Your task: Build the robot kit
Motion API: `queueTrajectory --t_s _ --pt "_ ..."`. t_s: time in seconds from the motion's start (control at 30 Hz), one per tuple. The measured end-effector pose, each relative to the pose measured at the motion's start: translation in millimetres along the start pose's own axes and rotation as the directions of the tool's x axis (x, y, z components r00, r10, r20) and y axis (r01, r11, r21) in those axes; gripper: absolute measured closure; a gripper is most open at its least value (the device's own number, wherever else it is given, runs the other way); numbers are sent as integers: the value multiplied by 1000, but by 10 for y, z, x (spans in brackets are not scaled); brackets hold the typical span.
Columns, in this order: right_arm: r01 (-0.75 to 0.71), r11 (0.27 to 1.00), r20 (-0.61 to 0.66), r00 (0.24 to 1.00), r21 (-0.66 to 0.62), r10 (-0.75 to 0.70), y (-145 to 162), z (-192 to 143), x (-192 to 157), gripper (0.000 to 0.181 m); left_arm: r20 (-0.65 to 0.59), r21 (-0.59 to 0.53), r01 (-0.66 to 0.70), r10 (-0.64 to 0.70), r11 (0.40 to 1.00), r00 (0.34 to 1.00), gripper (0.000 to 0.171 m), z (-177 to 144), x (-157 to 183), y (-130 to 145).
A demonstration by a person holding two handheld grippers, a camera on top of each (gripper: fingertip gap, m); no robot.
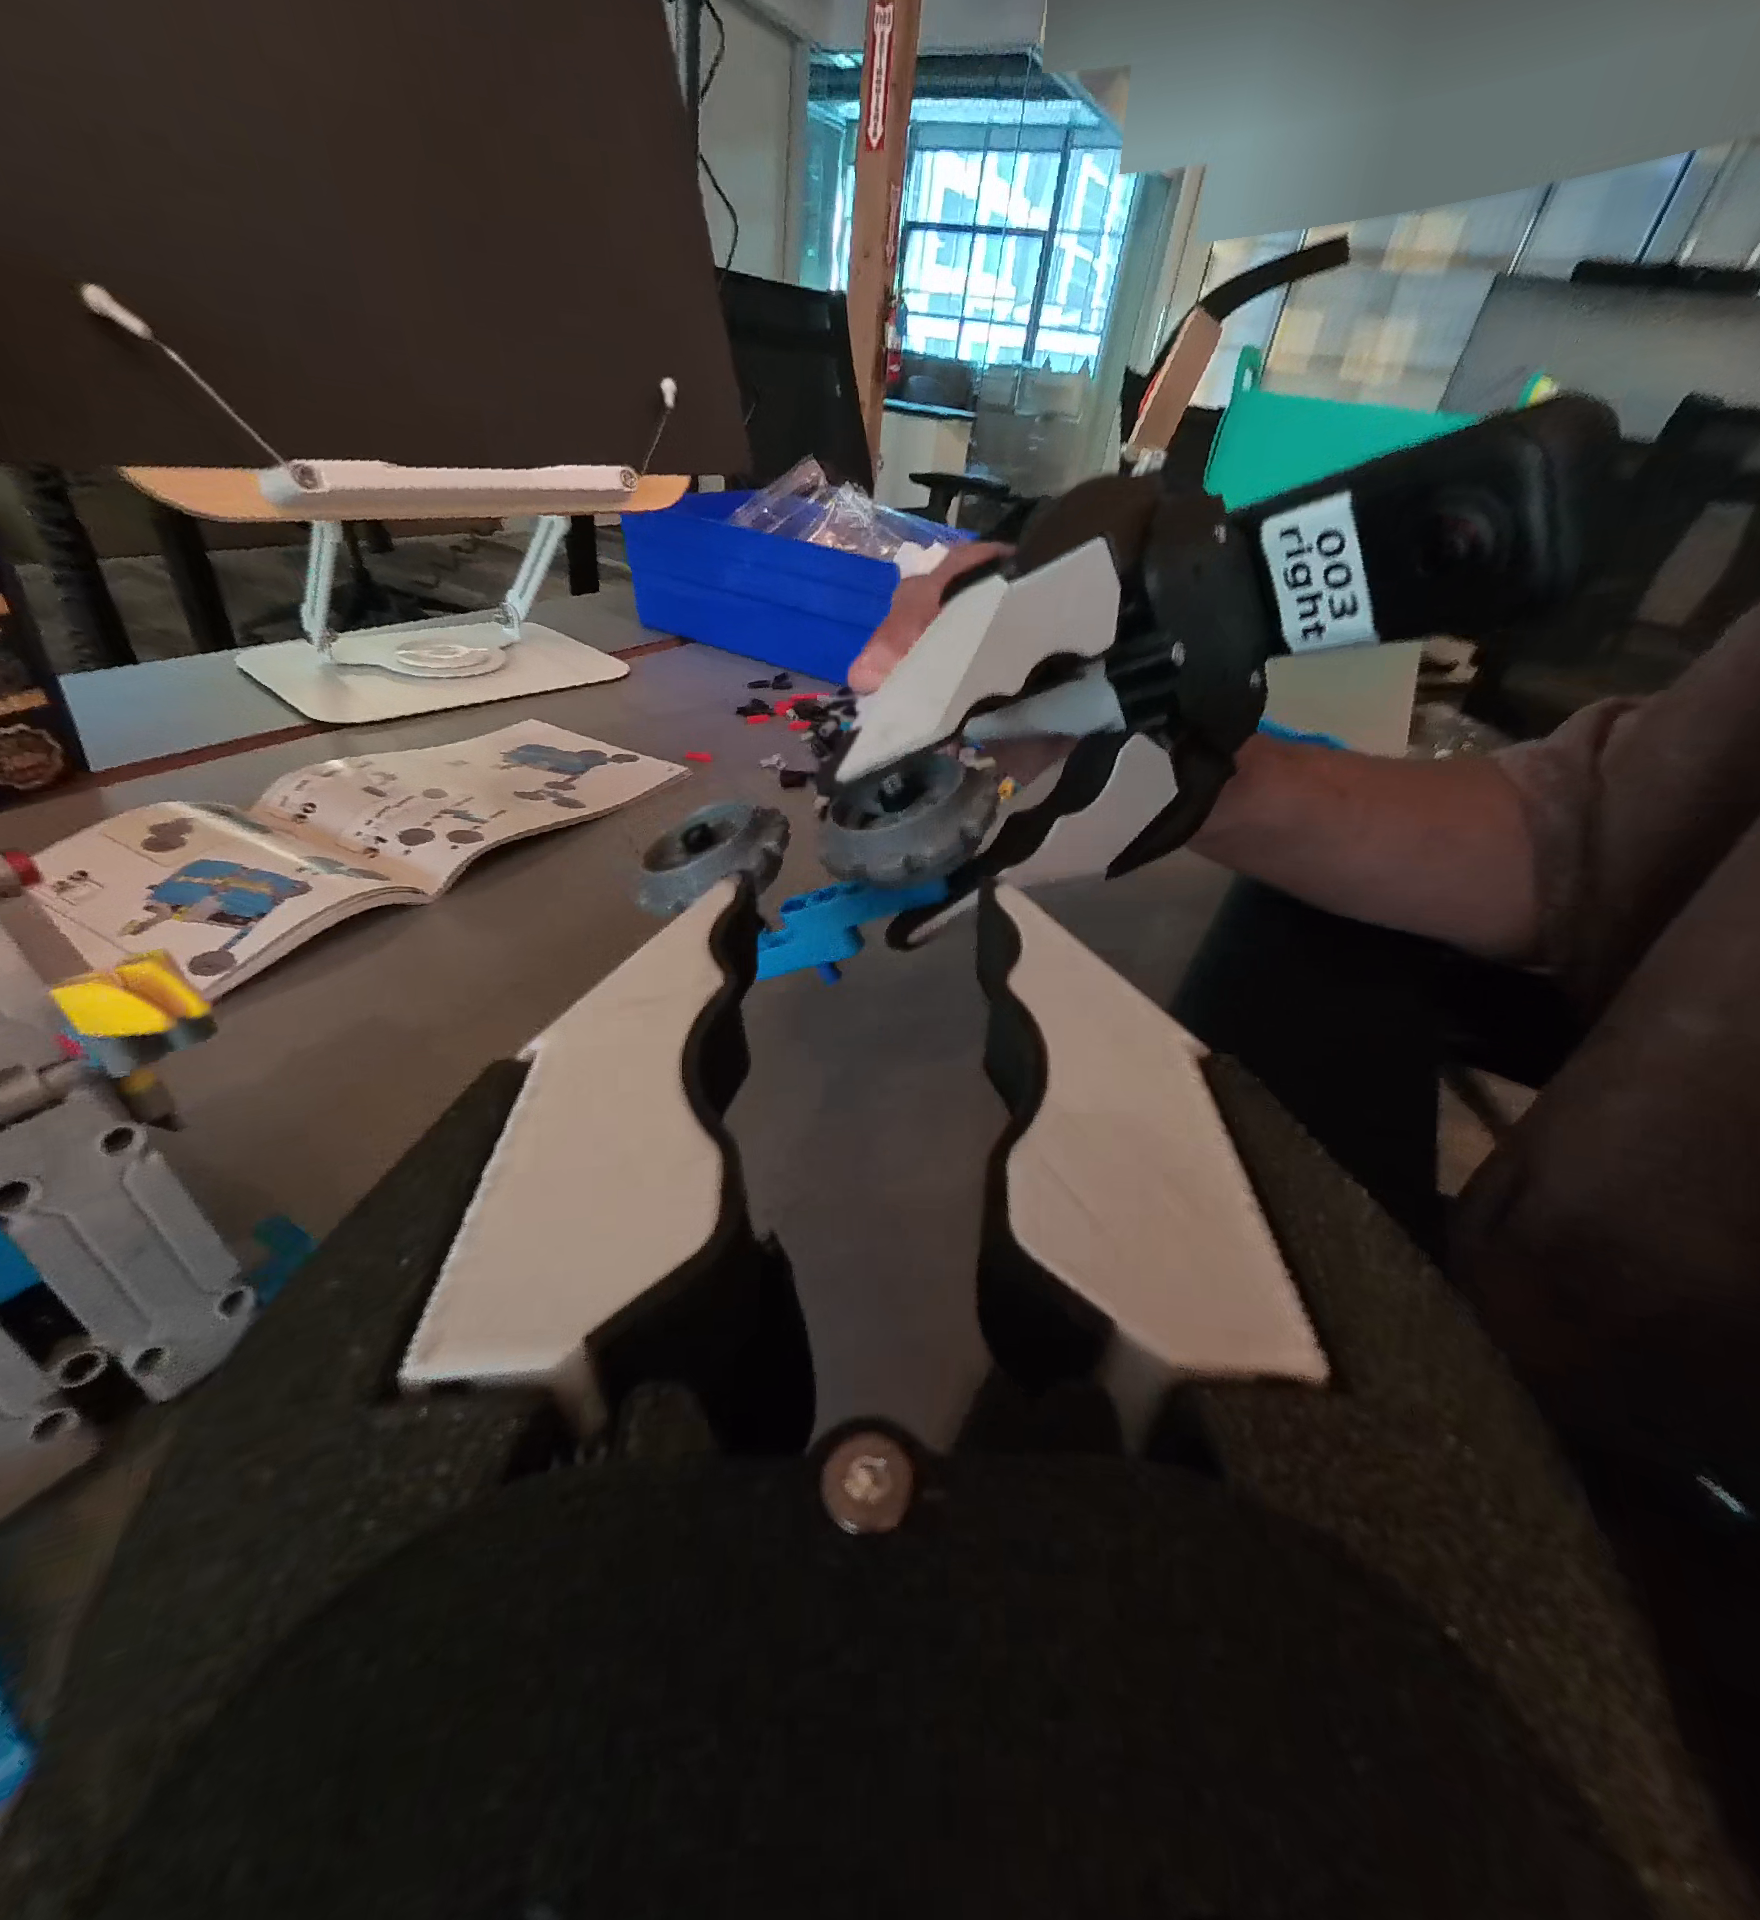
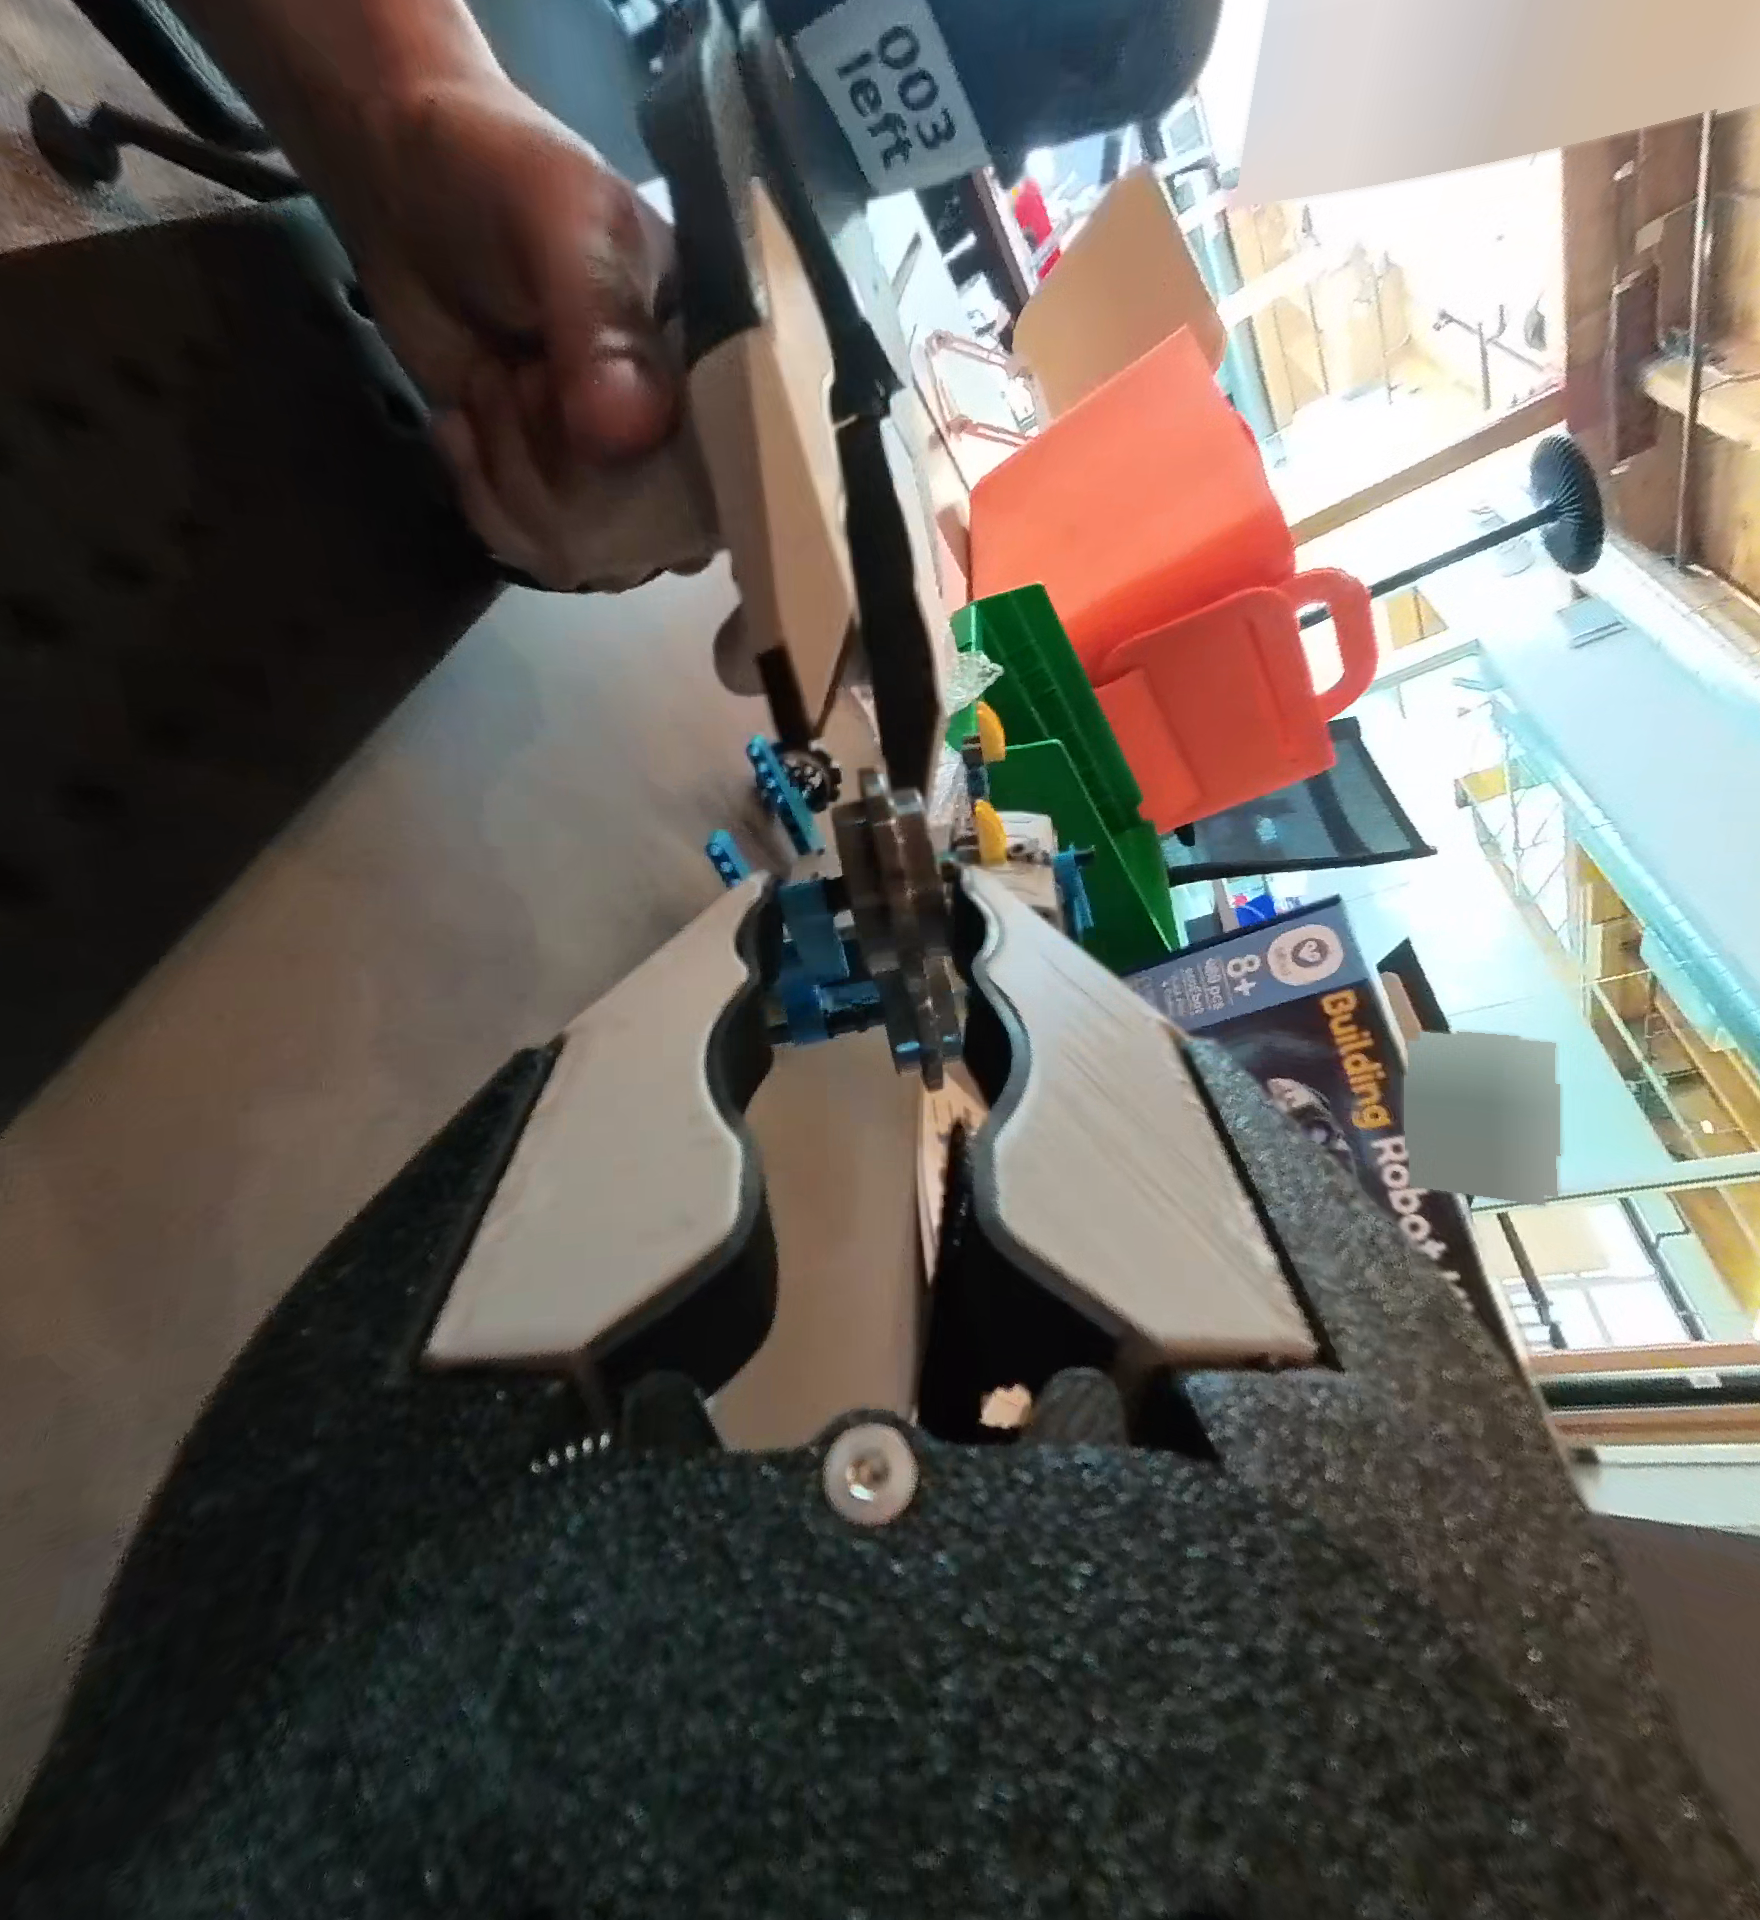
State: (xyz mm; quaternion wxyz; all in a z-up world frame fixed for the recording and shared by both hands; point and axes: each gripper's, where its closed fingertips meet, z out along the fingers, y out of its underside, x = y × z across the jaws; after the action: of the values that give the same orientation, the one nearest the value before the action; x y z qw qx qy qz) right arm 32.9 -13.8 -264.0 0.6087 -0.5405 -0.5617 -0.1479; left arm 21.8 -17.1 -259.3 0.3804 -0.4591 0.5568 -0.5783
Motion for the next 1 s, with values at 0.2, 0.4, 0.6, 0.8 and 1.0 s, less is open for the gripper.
queueTrajectory --t_s 0.2,0.4,0.6,0.8,1.0 --pt "-153 982 33 987 -113 157 142 75 -74 149 -49 -14 189 -189 982 981 127 79 -3 46" --pt "-172 976 32 984 -135 178 63 130 -116 149 -42 -55 251 -253 966 966 126 169 45 123" --pt "-124 985 20 992 -121 128 -89 99 -155 149 -88 -71 258 -264 963 961 134 144 130 113" --pt "-468 882 120 873 -63 472 -80 -20 -35 109 -435 -11 499 -453 867 778 135 -120 334 -239" --pt "-625 779 358 717 -50 599 -291 -3 -293 109 -705 -10 652 -467 758 533 135 -327 583 -540"
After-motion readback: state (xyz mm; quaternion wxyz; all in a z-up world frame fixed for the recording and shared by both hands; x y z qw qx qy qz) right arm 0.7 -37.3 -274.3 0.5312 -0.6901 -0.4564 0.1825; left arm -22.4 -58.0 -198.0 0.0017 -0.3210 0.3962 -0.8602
